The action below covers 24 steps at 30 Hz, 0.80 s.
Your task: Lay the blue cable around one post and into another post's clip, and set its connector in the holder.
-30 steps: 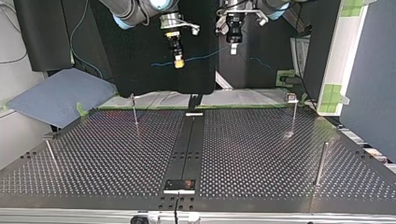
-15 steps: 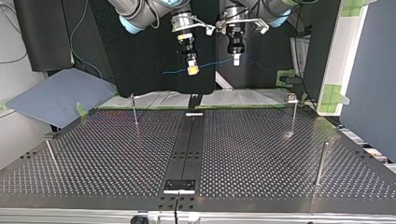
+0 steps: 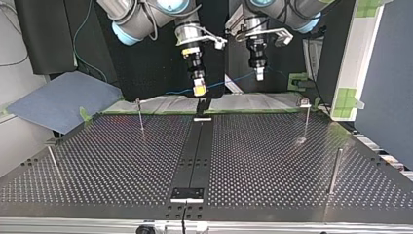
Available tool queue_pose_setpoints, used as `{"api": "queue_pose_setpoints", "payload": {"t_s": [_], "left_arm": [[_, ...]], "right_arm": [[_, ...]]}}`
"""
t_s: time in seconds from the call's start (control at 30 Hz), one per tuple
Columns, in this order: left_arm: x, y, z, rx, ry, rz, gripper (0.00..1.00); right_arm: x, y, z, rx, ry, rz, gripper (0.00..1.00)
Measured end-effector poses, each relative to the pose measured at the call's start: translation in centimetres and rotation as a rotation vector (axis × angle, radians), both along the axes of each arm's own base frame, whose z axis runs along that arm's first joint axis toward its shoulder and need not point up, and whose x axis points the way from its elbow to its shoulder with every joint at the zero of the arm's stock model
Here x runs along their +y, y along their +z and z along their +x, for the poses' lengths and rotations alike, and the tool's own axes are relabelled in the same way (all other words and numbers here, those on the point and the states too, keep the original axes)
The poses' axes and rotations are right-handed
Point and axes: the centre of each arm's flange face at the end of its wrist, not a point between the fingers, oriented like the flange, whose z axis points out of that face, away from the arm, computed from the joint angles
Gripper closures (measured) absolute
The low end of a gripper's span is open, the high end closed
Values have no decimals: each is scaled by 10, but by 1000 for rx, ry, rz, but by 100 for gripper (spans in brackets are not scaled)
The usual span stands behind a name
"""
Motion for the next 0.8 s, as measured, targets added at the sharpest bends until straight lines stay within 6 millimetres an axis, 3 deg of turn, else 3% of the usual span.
{"api": "queue_pose_setpoints", "payload": {"t_s": [0.43, 0.8], "left_arm": [[24, 68, 46, -96, 113, -91, 100], [34, 116, 56, -156, 139, -168, 100]], "right_arm": [[-5, 36, 19, 25, 59, -6, 100], [-9, 83, 22, 5, 92, -28, 100]]}}
